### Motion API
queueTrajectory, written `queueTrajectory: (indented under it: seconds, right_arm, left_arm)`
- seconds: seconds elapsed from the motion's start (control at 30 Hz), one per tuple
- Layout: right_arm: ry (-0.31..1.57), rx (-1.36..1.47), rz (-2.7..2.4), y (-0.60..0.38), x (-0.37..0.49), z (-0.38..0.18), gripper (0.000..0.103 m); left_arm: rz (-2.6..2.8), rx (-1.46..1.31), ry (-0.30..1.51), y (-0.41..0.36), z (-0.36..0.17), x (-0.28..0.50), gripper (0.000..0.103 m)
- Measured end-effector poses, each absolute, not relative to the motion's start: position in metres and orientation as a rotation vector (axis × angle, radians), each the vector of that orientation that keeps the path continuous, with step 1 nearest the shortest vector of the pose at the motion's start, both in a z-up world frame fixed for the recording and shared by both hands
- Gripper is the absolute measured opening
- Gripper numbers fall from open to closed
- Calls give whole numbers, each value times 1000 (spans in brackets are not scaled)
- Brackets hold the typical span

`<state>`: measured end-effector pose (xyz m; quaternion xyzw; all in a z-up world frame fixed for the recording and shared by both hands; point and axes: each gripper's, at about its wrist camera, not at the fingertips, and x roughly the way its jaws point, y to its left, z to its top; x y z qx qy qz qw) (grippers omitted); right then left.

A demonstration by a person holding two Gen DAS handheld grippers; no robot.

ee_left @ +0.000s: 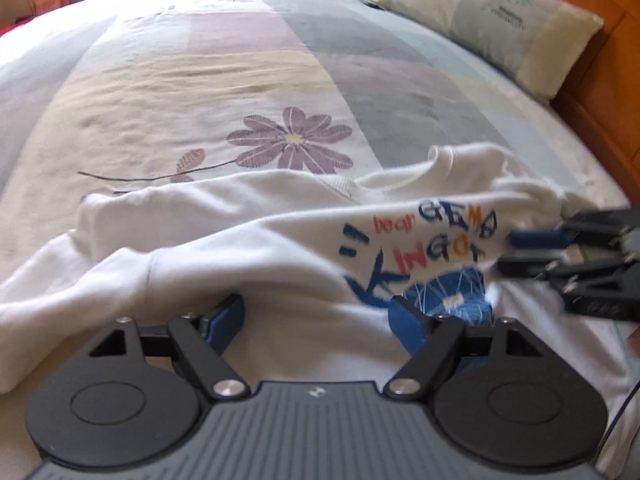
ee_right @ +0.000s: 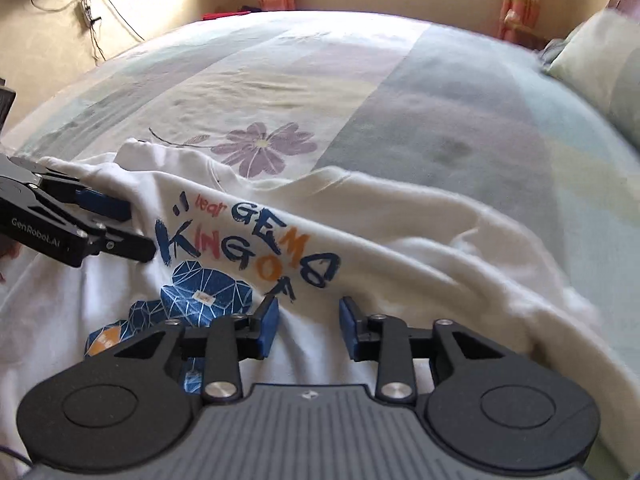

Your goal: Fold clothes

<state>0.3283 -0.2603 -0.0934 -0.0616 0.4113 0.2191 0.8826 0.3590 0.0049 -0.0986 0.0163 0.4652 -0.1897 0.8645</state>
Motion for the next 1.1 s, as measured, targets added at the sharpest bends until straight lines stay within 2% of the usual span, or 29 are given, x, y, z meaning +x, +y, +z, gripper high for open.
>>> queueTrajectory:
  seconds: [0.13,0.33,0.43,0.63,0.8,0.87,0.93,1.03,1.1]
  right_arm:
    - [854,-161,652,-254,266,-71,54]
    - [932,-326,641,-232,182,-79,54]
    - [920,-302,617,-228,152,-77,54]
    - [916,-194,711,-223,123,-79,61]
    - [968,-176,681,-219,124,-96,61]
    - [991,-165,666,-219,123,-103,63]
    - [976,-138,672,-221,116,-105,75]
    - [965,-129,668,-219,107,-104,82]
    - [971,-125,676,-218,104,-102,84]
  left_arm:
    - [-474,7,977,15,-80,319,79]
    - [-613,-36,1015,11,-66,245,80]
    - [-622,5,999,-1,-64,222,80]
    - [-823,-246,1146,-28,-78,240,80]
    - [-835,-251,1283,-66,-110,263,80]
    - [-804,-246,1252,-71,-117,272,79]
    - [-776,-238,1210,-75,-118,282,79]
    - [-744,-190,1171,-87,-115,296,79]
    - [-739,-163,1167,-94,-112,303,80]
